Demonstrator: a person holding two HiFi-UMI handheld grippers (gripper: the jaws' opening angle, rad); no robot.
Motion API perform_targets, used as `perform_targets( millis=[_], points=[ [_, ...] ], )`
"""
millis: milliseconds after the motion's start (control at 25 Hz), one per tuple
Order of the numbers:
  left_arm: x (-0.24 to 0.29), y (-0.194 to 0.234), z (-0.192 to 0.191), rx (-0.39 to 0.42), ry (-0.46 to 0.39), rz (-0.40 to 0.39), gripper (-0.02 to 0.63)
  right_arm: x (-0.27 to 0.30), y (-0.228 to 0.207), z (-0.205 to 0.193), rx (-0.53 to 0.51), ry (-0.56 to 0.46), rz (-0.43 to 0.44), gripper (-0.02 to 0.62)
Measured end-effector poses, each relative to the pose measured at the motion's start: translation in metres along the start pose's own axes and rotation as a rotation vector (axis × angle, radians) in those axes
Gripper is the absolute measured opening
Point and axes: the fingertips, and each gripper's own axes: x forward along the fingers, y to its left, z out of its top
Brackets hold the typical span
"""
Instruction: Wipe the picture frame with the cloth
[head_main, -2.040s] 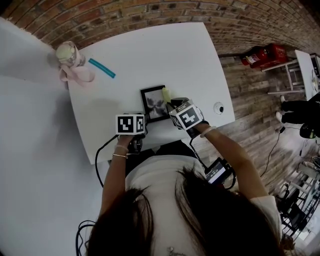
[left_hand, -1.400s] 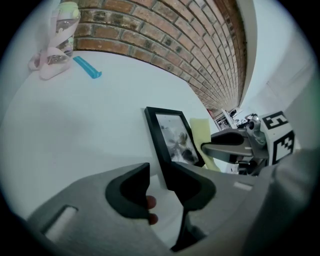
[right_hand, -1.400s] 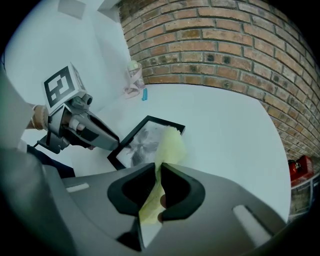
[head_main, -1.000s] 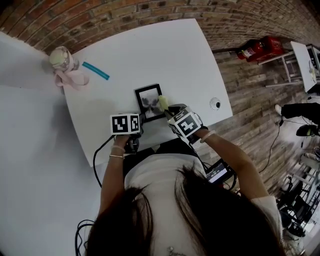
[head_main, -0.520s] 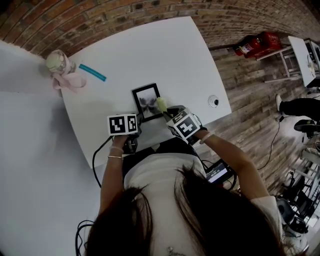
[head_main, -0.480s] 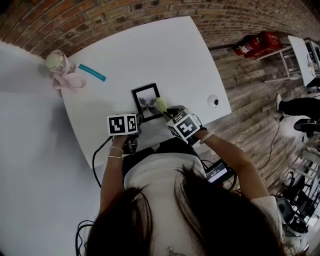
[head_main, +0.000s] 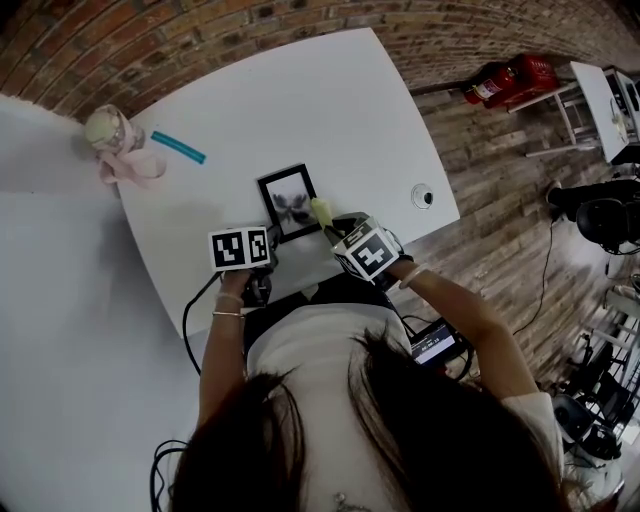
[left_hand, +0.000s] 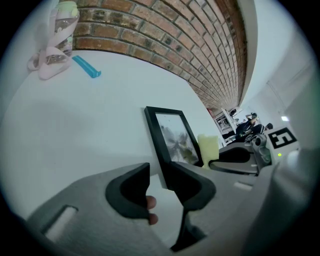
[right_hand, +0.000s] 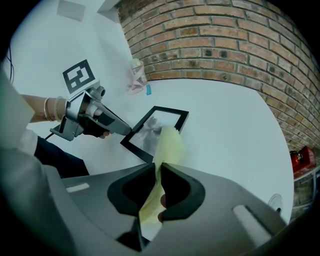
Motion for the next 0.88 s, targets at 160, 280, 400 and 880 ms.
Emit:
perform_targets(
  millis=[160, 280, 400, 880],
  points=[
    [-0.0004, -0.0008, -0.0005, -0.003, 0.005, 0.003, 0.129, -0.0022, -0.0015, 0.0013, 0.001, -0.005, -0.009, 0.044],
    [0.0000, -0.0005, -0.0004, -0.006, 0.002, 0.004, 0.129, -0.0022, -0.0021, 0.0054, -0.001, -0.015, -0.013, 0.044],
    [0.0004, -0.0006, -0.0004, -0.010, 0.000, 0.006, 0.129, -0.0012, -0.0018, 0.0067, 0.001, -0.014, -0.008, 0.044],
    [-0.0003, -0.0013, 0.0000, -0.017, -0.002, 0.006, 0.129, 0.0041, 0.0047, 0.0088, -0.020, 0.003, 0.015, 0.044]
  ],
)
